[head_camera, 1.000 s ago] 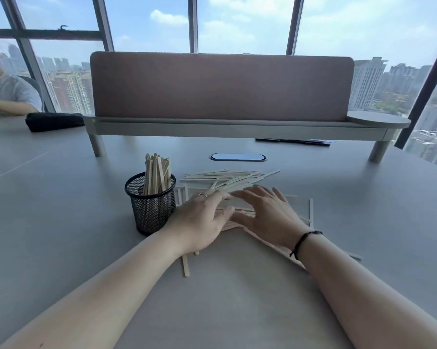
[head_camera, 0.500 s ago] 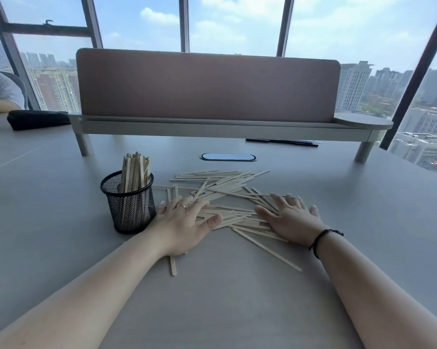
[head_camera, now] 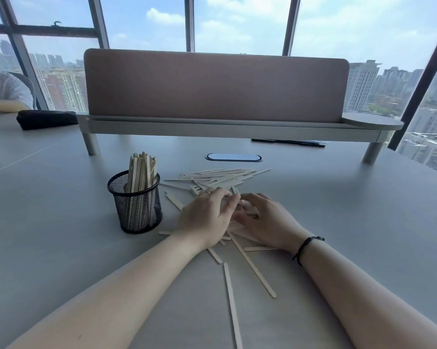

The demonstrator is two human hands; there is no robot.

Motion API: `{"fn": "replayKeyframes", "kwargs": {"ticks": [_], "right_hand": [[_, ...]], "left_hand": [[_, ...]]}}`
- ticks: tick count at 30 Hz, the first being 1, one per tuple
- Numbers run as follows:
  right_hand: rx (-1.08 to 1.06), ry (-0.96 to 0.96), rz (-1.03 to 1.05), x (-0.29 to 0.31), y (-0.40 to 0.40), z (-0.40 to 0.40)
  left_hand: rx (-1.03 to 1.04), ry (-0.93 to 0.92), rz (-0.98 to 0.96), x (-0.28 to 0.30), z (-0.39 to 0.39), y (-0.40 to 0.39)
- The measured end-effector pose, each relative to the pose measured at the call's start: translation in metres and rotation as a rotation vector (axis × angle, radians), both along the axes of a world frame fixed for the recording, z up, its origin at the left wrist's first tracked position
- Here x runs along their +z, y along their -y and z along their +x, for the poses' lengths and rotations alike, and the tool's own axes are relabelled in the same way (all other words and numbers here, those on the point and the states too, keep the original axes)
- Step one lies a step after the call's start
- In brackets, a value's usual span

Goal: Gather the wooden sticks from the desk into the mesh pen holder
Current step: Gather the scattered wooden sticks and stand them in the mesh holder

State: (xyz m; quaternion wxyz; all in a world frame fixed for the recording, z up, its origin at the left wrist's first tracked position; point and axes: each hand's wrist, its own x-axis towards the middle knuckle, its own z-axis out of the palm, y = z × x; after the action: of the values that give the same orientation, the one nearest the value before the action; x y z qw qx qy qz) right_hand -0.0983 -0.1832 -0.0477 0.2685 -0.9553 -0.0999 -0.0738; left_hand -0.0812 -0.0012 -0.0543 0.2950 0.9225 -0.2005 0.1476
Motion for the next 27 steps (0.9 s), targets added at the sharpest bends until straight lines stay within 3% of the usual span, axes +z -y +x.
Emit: {"fn": "replayKeyframes", "kwargs": {"ticks": [4,8,10,13,23,27], "right_hand": [[-0.037,-0.001,-0.008,0.012,0.008,-0.010],[0.212,-0.198,-0.196,0.027,-0.003,-0.037],[0.347,-0.228,-0.255,0.027,-0.015,-0.047],[0.374,-0.216,-0.347,0.020,-0.027,-0.050],[0.298,-0.076,-0.105,0.006,-0.013,-0.023],[0.253,-0.062,-0.112,0.000,-0.010,-0.013]], "left_hand": [[-0.012,0.048,-0.162,-0.002,0.005,-0.015],[-0.016,0.027,-0.171,-0.003,0.010,-0.027],[0.002,0.017,-0.158,-0.003,0.012,-0.029],[0.042,0.004,-0.134,-0.004,0.012,-0.031],[0.024,-0.156,0.065,-0.004,0.012,-0.034],[0.014,-0.191,0.084,0.002,0.009,-0.034]]}}
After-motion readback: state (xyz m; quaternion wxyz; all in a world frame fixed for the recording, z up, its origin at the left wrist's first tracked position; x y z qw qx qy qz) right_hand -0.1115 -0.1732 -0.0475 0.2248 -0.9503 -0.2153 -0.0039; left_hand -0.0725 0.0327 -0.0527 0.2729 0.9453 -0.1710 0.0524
